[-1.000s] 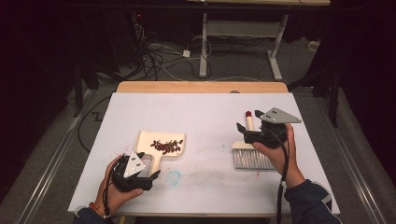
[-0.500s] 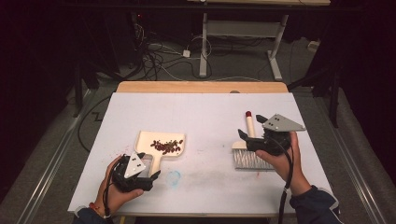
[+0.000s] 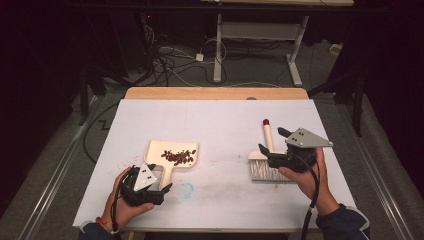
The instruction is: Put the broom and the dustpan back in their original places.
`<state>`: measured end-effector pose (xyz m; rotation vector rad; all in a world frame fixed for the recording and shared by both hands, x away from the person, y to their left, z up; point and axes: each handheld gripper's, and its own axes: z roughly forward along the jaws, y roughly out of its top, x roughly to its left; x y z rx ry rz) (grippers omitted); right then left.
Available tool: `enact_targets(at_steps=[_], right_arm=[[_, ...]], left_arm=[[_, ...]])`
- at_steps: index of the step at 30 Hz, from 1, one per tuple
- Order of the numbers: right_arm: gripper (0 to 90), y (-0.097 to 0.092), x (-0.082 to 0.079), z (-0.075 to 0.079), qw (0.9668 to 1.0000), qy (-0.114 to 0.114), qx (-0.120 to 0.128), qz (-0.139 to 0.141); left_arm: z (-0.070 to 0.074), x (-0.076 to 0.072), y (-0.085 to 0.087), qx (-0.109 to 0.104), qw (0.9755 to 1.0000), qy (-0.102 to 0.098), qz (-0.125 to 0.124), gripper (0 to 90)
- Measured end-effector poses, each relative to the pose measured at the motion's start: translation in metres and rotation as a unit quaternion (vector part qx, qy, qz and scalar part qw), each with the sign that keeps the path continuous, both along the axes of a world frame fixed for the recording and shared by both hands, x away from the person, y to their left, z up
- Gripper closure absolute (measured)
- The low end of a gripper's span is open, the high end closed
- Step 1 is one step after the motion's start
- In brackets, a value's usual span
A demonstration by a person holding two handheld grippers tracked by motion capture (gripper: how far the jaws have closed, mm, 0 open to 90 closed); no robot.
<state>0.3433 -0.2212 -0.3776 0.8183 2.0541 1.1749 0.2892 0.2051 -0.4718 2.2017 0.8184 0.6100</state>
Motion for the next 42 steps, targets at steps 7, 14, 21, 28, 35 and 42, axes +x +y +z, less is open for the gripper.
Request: enact_targets(at_steps=[7, 14, 21, 28, 35, 42], right_arm=[[22.0, -0.002, -0.004, -0.002, 1.0, -0.002, -0.003, 0.003], [21.9, -0.005, -0.009, -0.004, 0.9999, -0.008, -0.012, 0.006], [21.9, -0.011, -0.014, -0.007, 0.9998, -0.012, -0.016, 0.008], [21.9, -0.021, -0.018, -0.011, 0.9998, -0.012, -0.018, 0.005], [21.9, -0.031, -0.023, -0.018, 0.9997, -0.013, -0.02, 0.005], [21.9, -0.039, -0.026, -0.024, 0.9995, -0.014, -0.027, 0.011]], left_arm=[[0.0, 0.0, 0.0, 0.0, 1.0, 0.0, 0.0, 18.2], [0.0, 0.0, 0.0, 0.001, 1.0, 0.0, -0.001, 18.2], [-0.001, 0.0, -0.001, 0.001, 1.0, -0.001, -0.001, 18.2], [-0.001, 0.0, -0.001, 0.002, 1.0, 0.0, -0.004, 18.2], [-0.002, 0.0, -0.002, 0.004, 1.0, 0.001, -0.005, 18.2], [-0.001, -0.001, -0.002, 0.004, 1.0, -0.001, -0.005, 18.2]])
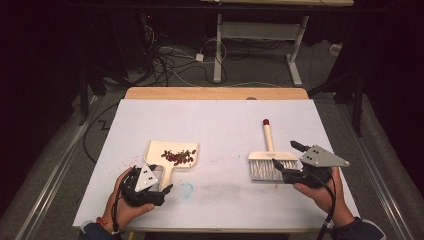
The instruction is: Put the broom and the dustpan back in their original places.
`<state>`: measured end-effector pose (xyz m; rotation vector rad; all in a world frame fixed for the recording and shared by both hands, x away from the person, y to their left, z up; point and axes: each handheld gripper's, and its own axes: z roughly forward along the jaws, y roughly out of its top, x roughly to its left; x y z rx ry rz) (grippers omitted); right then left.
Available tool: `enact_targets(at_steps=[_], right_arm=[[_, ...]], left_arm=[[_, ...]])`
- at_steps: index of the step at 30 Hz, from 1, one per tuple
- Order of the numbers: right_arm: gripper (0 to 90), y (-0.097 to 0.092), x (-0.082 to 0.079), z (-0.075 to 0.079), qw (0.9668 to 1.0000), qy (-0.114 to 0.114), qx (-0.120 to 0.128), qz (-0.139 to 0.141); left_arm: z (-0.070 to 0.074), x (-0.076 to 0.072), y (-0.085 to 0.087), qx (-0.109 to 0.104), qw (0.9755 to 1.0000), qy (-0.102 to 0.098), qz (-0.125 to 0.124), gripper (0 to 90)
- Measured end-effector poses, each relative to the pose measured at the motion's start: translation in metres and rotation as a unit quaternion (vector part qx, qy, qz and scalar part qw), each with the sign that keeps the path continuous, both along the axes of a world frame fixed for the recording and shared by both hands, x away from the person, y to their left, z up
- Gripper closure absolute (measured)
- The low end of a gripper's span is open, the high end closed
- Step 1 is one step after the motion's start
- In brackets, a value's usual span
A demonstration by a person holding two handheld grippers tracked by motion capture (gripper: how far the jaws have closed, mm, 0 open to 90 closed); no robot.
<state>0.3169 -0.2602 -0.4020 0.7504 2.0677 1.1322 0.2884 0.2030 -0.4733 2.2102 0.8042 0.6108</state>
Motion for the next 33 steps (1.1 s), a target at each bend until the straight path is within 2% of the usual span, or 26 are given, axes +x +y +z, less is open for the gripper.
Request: enact_targets(at_steps=[8, 12, 16, 18, 20, 22, 24, 28, 33], right_arm=[[21.8, -0.007, -0.004, -0.01, 0.9999, 0.003, -0.013, -0.001], [21.9, -0.01, -0.006, -0.015, 1.0, 0.005, -0.006, 0.003], [22.0, -0.012, -0.009, -0.024, 0.9999, 0.004, -0.011, 0.003], [22.1, -0.013, -0.011, -0.028, 0.9998, -0.004, -0.019, 0.001], [22.2, -0.015, -0.013, -0.033, 0.9999, 0.001, -0.011, 0.001], [22.2, -0.016, -0.014, -0.036, 0.9998, 0.002, -0.019, -0.001], [22.2, -0.019, -0.015, -0.039, 0.9999, 0.001, -0.015, -0.004], [22.2, -0.026, -0.018, -0.049, 0.9998, 0.018, 0.003, -0.011], [22.3, -0.028, -0.021, -0.063, 0.9993, 0.035, -0.007, -0.009]], left_arm=[[0.0, 0.0, 0.0, 0.002, 1.0, -0.001, -0.001, 18.2], [0.0, 0.0, 0.0, 0.006, 1.0, -0.001, -0.002, 18.2], [-0.001, 0.0, -0.001, 0.008, 1.0, -0.003, -0.001, 18.2], [-0.001, -0.001, -0.001, 0.012, 0.9999, -0.005, -0.002, 18.2], [-0.001, -0.001, -0.001, 0.013, 0.9999, -0.005, -0.003, 18.2], [-0.001, -0.001, -0.002, 0.019, 0.9998, -0.009, -0.003, 18.2], [-0.001, -0.001, -0.003, 0.027, 0.9995, -0.013, -0.002, 18.2], [0.0, 0.0, -0.004, 0.017, 0.9998, -0.014, -0.003, 18.2], [-0.001, 0.001, -0.002, 0.013, 0.9998, -0.017, -0.005, 18.2]])
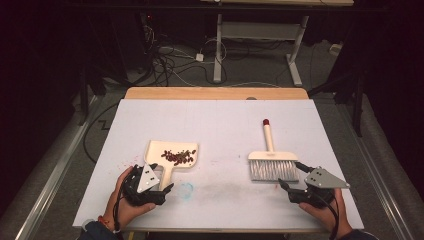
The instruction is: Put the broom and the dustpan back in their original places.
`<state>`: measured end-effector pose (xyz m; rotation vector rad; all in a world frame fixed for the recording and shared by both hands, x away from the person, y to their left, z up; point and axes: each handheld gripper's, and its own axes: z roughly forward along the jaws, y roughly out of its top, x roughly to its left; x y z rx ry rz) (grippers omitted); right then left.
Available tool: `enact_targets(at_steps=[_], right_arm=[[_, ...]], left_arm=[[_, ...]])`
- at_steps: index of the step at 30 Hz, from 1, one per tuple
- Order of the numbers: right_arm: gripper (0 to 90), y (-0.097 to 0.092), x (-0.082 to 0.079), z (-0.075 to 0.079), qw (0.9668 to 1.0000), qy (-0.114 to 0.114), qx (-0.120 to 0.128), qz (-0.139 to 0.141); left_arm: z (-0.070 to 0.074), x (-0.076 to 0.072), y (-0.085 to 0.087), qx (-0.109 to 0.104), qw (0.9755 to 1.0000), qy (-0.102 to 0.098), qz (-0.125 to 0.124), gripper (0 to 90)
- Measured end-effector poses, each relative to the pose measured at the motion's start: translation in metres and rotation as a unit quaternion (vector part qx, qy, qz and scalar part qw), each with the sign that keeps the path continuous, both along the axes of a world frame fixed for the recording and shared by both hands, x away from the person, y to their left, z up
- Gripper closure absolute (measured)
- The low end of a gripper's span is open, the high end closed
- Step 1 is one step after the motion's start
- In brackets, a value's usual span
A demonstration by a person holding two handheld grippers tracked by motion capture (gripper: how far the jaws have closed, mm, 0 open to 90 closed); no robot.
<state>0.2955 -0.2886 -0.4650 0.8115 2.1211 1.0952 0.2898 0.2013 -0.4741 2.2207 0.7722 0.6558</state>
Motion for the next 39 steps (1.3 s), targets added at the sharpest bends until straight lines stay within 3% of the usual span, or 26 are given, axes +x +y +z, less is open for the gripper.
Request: enact_targets(at_steps=[12, 30, 39], right_arm=[[22.3, 0.0016, -0.0054, 0.0036, 0.9999, -0.01, 0.002, -0.002], [22.4, 0.0018, -0.0058, 0.007, 0.9997, -0.022, 0.005, -0.007], [22.3, 0.0007, -0.0039, 0.006, 0.9998, -0.016, 0.007, -0.007]], left_arm=[[0.0023, -0.0059, -0.0007, 0.006, 0.9999, -0.008, -0.007, 18.2], [0.0009, -0.0045, -0.0012, 0.005, 1.0, -0.003, -0.006, 18.2], [0.0012, -0.0038, -0.0021, 0.005, 1.0, -0.003, -0.007, 18.2]])
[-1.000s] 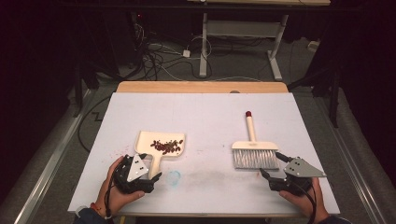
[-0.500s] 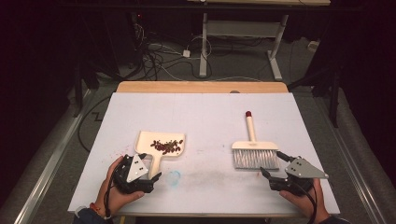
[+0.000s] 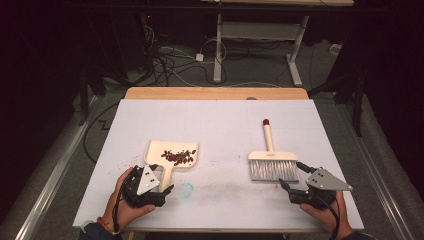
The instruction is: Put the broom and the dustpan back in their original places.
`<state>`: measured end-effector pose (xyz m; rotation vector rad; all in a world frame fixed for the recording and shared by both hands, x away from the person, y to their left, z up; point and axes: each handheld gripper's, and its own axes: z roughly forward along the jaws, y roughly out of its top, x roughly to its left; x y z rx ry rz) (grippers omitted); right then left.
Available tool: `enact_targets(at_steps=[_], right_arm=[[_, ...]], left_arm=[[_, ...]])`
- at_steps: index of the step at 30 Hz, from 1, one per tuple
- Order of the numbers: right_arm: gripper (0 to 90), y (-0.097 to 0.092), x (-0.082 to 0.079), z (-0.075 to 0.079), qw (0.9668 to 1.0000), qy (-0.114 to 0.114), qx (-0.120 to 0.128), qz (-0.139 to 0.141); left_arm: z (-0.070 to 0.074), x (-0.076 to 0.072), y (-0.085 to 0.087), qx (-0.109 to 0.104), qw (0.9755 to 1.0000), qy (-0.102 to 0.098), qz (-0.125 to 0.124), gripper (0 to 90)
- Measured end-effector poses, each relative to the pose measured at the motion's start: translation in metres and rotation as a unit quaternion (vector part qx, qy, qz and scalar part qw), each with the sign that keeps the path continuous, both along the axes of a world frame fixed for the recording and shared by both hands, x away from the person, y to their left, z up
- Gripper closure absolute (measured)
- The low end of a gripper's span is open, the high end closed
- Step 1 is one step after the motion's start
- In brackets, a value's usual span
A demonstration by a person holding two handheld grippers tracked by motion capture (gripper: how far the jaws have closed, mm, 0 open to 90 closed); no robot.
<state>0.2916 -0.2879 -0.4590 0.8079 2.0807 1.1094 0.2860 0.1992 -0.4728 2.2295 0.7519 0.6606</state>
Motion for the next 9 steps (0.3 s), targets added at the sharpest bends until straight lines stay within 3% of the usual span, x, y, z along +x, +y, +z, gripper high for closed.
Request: enact_targets(at_steps=[9], right_arm=[[22.3, 0.0003, 0.0006, -0.0002, 1.0, 0.002, -0.001, 0.002]], left_arm=[[0.0014, 0.001, -0.0052, -0.003, 1.0, 0.0, -0.003, 18.2]])
